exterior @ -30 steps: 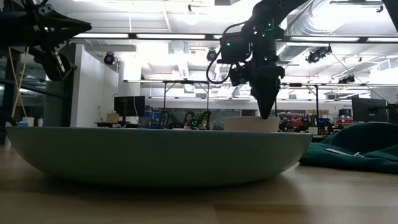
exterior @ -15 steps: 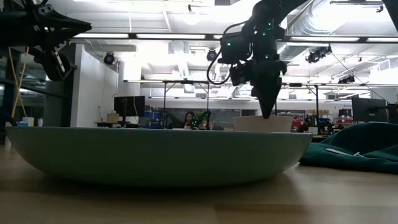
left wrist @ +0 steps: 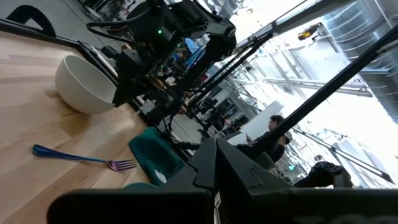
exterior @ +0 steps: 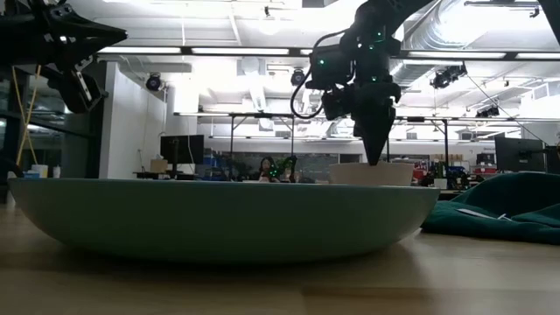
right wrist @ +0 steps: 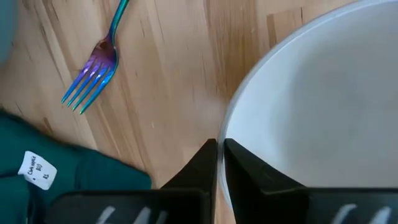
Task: Set table place
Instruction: Stack the white bowl on the green plate
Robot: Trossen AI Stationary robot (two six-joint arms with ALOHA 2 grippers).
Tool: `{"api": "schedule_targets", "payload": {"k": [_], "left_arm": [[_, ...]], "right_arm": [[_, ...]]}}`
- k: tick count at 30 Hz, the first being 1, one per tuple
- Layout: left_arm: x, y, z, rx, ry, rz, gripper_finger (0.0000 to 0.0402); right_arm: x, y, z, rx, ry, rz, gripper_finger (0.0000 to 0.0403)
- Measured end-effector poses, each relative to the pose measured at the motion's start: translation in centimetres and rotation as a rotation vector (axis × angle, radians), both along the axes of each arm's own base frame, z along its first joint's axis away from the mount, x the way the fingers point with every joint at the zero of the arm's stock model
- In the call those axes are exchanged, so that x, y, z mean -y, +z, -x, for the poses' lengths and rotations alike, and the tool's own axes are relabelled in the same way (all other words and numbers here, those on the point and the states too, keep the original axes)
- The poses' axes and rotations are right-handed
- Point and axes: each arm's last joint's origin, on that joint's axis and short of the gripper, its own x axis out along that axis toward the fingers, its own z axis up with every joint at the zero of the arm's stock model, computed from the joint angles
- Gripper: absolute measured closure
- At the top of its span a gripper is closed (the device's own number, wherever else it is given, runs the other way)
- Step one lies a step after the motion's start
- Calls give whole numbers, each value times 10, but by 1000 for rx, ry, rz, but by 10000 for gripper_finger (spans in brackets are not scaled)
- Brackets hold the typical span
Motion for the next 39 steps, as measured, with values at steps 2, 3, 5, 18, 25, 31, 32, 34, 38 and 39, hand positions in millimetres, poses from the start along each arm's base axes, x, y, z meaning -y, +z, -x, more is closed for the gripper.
{"api": "schedule_targets", "payload": {"k": [2,3,5,18,25,31,32,34,38,39], "left_arm": [[0,0,0,-1,0,0,401],[0,0,0,-1,0,0,401],[0,0,0,-2,0,0,401],[0,-1,0,-9,-2,0,401],[0,-1,0,-7,-9,3,401],[0,-1,0,-7,-9,3,401],[0,-1,0,-7,-9,3,401],[0,-1,0,-7,-9,4,401],[0,-1,0,-7,-9,4,401],[0,-1,0,-7,-9,4,401]], "right_arm": [[-2,0,-1,2,5,1,382],[-2,0,-1,6,8,2,382],[-4,0,-3,20,13,6,382],[-5,-16,-10,-16,-3,-8,381],[-5,-17,-10,-22,2,4,381],[-5,-17,-11,-20,7,-1,381],[-5,-17,-11,-19,7,-4,381],[-5,-17,-11,-17,8,-9,381],[-6,-17,-11,-14,16,-14,381],[-6,-17,-11,-14,18,-13,380]]}}
